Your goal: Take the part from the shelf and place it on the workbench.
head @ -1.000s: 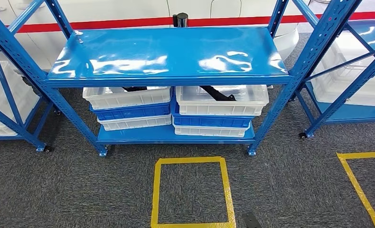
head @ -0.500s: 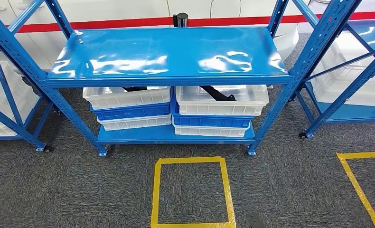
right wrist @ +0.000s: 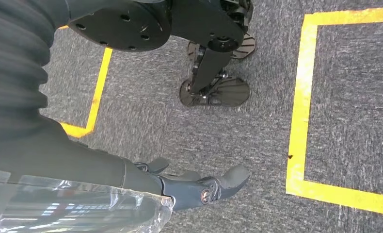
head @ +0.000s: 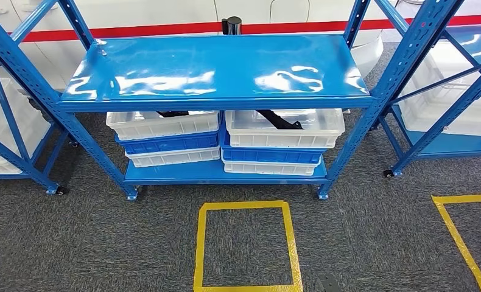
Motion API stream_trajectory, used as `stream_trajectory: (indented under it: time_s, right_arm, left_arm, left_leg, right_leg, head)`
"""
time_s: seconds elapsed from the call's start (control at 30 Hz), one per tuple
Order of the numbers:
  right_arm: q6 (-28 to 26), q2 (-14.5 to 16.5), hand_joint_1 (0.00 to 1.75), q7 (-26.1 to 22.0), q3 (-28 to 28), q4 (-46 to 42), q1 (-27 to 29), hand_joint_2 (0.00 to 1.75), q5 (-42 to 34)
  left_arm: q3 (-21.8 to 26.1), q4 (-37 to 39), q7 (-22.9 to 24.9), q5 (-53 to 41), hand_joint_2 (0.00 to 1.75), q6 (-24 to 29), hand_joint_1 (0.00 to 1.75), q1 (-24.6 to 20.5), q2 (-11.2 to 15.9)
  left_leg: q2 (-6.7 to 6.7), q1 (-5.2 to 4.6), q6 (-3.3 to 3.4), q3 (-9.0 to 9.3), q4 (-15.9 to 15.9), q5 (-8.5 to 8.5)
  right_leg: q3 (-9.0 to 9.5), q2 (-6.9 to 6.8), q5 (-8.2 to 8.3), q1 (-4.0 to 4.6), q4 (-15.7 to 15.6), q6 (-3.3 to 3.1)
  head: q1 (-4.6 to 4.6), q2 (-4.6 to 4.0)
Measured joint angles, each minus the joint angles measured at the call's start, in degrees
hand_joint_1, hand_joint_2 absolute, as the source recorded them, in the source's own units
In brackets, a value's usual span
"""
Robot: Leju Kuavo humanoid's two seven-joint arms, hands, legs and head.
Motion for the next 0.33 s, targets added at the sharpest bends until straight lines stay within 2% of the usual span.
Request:
stream_trajectory:
  time_s: [0.33]
  right_arm:
    - [0.06, -0.23, 0.00, -0.09, 0.62, -0.31, 0.25, 1.75, -0.37]
  left_arm:
    - [1.27, -0.28, 0.11, -0.27, 0.00, -0.09, 0.00, 0.08, 0.05]
  left_leg:
    - [0.00, 0.00, 0.00, -0.01, 0.00, 0.00]
  right_leg:
    - [0.00, 0.00, 0.00, 0.00, 0.00, 0.00]
  head:
    - [0.00, 0.00]
